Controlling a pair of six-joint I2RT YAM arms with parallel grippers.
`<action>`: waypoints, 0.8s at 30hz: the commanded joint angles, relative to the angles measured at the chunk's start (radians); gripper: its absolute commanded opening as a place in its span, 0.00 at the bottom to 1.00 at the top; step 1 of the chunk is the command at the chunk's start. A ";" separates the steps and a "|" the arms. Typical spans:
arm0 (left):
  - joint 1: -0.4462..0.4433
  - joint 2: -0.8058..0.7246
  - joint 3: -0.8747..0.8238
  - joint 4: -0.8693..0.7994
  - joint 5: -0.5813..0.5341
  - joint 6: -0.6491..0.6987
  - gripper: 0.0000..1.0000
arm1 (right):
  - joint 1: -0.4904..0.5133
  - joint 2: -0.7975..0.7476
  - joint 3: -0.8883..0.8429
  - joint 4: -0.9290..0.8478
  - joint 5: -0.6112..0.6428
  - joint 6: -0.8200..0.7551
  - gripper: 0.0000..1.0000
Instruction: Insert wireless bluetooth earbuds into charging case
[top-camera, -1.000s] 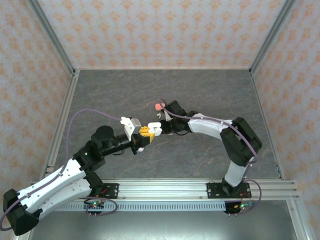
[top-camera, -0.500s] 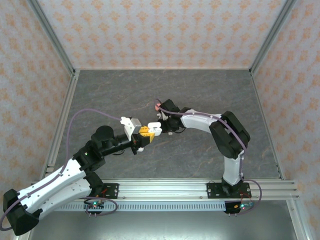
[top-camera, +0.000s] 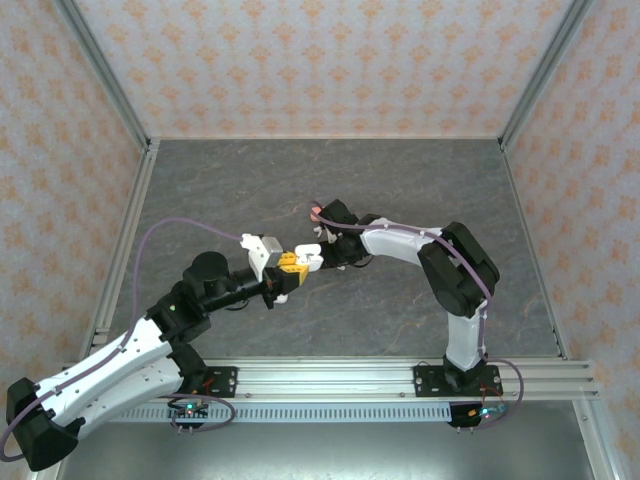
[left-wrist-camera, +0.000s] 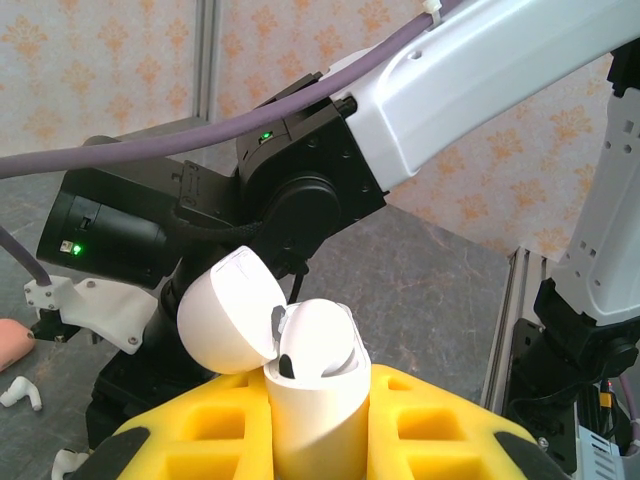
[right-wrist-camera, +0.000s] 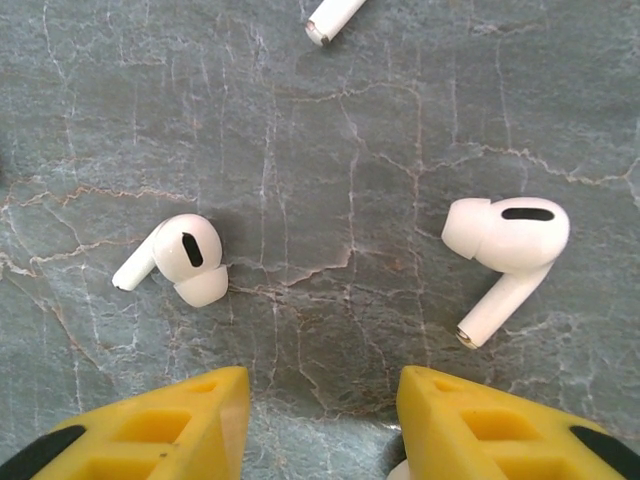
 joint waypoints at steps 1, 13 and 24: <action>-0.007 -0.014 -0.004 0.014 -0.010 0.026 0.00 | 0.003 -0.035 -0.023 -0.087 0.061 -0.011 0.44; -0.007 0.005 -0.002 0.031 -0.002 0.023 0.00 | 0.003 -0.125 -0.110 -0.106 0.059 0.014 0.44; -0.007 0.012 0.000 0.035 0.002 0.020 0.00 | 0.003 -0.133 -0.080 -0.126 0.103 -0.013 0.44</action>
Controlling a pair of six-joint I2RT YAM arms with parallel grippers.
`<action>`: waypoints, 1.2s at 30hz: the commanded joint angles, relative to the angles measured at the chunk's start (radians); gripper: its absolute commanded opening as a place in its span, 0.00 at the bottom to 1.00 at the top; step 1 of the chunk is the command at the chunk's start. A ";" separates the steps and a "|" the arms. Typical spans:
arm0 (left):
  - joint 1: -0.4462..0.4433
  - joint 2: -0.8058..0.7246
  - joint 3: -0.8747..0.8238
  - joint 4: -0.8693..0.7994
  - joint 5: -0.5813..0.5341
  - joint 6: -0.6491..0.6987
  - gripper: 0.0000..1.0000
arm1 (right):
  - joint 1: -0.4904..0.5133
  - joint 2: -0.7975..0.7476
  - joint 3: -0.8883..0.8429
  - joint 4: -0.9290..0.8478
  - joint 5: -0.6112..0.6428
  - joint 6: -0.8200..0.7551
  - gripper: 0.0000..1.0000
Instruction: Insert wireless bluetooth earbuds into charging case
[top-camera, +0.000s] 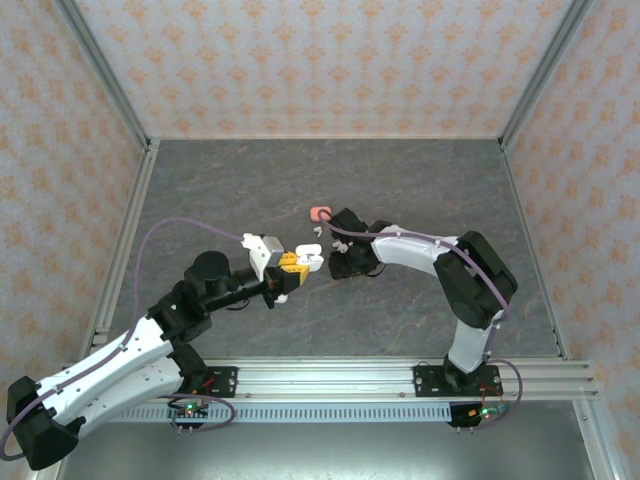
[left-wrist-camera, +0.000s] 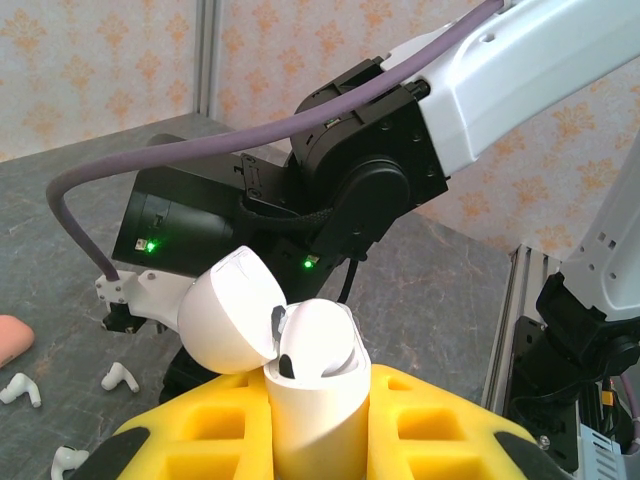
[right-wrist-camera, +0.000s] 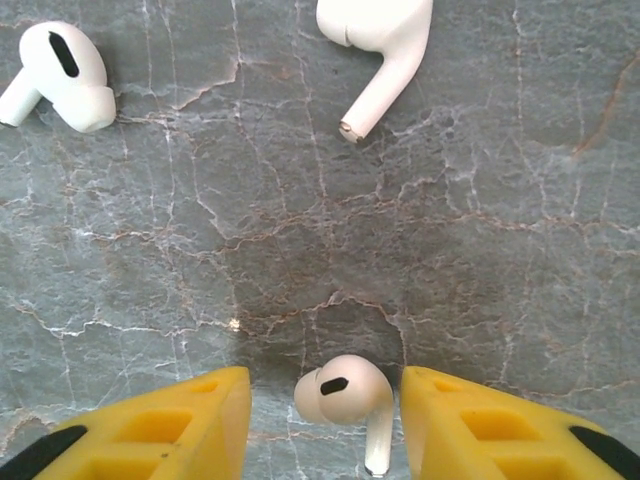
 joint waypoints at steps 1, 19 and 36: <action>-0.007 0.002 0.001 0.031 0.001 0.020 0.00 | 0.001 -0.006 0.051 -0.051 0.067 -0.026 0.44; -0.007 -0.008 0.000 0.020 -0.006 0.022 0.00 | 0.001 0.076 0.076 -0.076 0.007 -0.059 0.40; -0.006 0.001 0.005 0.025 -0.004 0.021 0.00 | 0.001 0.082 0.056 -0.114 0.015 -0.075 0.31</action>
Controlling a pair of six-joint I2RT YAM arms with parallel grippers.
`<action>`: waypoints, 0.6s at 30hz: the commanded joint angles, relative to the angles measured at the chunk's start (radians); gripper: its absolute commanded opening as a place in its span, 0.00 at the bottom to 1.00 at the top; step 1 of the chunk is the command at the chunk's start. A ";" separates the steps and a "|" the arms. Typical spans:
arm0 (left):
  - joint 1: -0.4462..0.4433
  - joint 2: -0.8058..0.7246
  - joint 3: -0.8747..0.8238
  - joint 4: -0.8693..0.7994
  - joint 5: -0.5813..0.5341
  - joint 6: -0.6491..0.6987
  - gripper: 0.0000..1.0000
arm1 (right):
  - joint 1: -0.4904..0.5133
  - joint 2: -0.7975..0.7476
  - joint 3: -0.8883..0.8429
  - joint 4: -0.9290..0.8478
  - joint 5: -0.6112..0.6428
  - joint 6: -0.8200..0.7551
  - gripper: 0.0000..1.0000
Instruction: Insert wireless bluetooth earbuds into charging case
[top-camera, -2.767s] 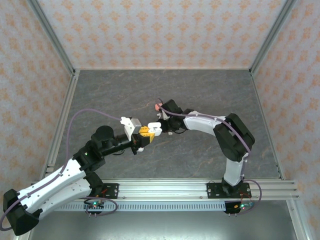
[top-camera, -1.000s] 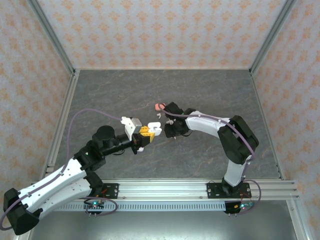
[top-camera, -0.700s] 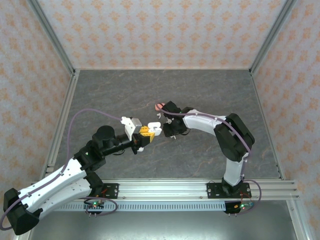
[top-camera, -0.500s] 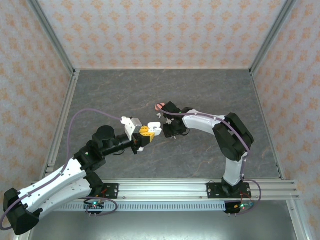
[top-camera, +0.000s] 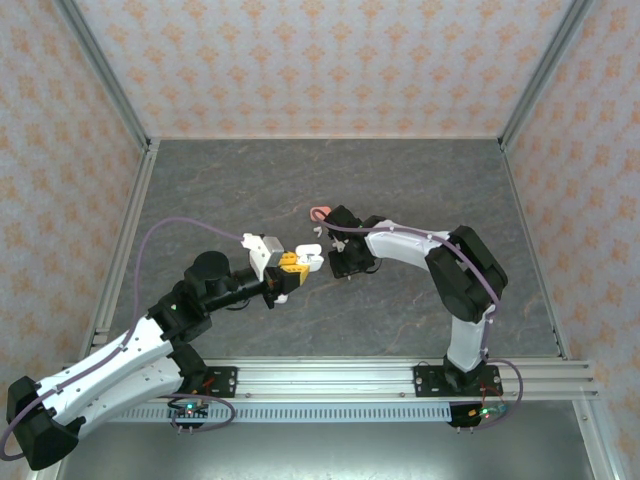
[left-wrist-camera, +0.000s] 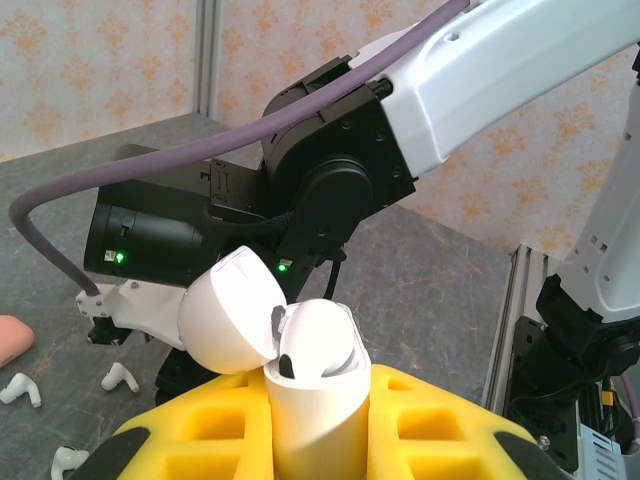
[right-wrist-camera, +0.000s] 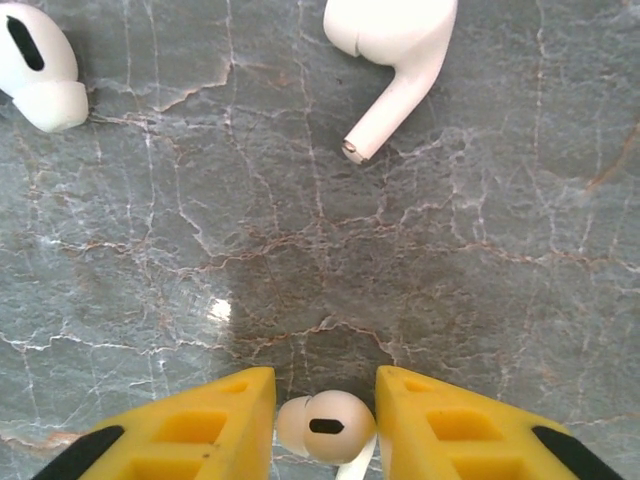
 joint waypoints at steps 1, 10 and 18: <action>-0.006 0.003 0.005 0.026 -0.004 0.021 0.00 | 0.002 0.017 -0.017 -0.048 0.012 -0.016 0.29; -0.007 0.006 0.008 0.033 -0.007 0.017 0.00 | 0.002 -0.076 -0.042 -0.028 0.034 -0.007 0.25; -0.006 0.040 0.010 0.100 0.003 0.002 0.00 | 0.000 -0.373 -0.132 0.054 0.088 0.050 0.25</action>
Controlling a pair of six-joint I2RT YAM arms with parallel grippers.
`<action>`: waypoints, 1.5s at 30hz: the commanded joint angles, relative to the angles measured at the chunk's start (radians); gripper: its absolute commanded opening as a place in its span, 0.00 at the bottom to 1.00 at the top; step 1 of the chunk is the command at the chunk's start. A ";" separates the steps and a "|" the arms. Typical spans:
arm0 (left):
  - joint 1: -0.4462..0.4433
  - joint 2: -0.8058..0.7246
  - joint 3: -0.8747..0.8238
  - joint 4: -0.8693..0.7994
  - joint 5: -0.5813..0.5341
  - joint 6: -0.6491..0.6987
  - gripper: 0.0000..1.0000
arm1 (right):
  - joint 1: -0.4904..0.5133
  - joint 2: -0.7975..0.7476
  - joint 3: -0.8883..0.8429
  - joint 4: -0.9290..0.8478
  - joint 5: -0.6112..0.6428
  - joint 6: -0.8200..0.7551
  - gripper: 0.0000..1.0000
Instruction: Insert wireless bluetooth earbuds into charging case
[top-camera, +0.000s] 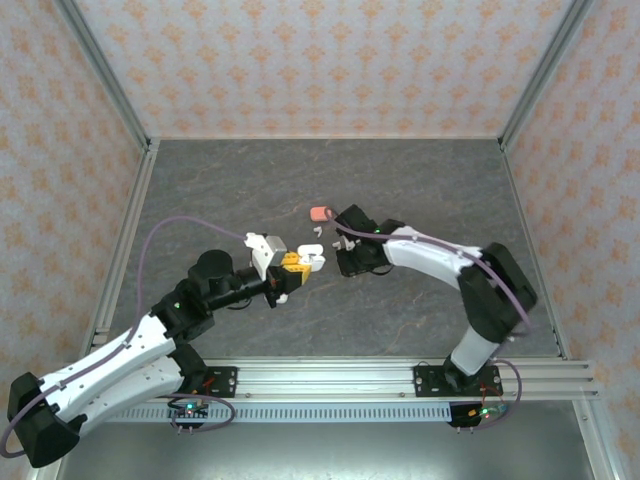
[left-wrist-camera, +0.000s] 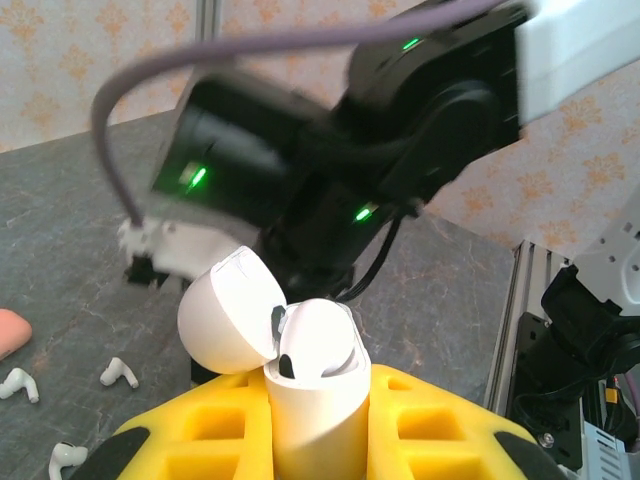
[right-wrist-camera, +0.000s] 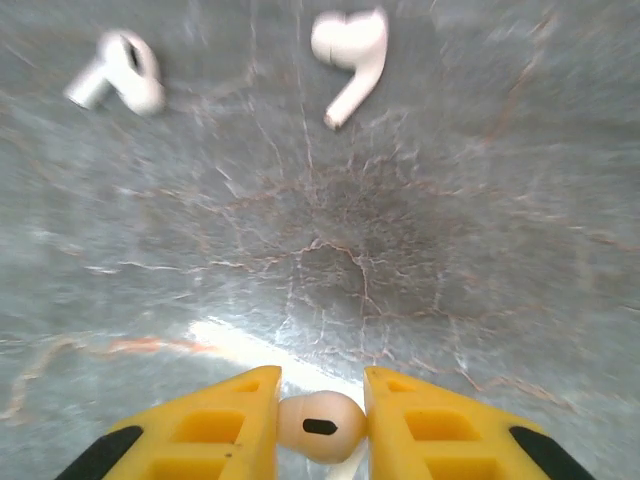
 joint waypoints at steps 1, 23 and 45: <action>-0.007 0.012 0.010 0.092 0.006 0.000 0.00 | -0.001 -0.170 -0.031 0.045 0.059 0.033 0.25; -0.007 0.230 0.082 0.357 0.098 -0.095 0.00 | 0.046 -0.756 -0.201 0.433 -0.070 0.077 0.25; -0.009 0.246 0.100 0.364 0.105 -0.111 0.00 | 0.114 -0.691 -0.216 0.515 -0.037 0.046 0.25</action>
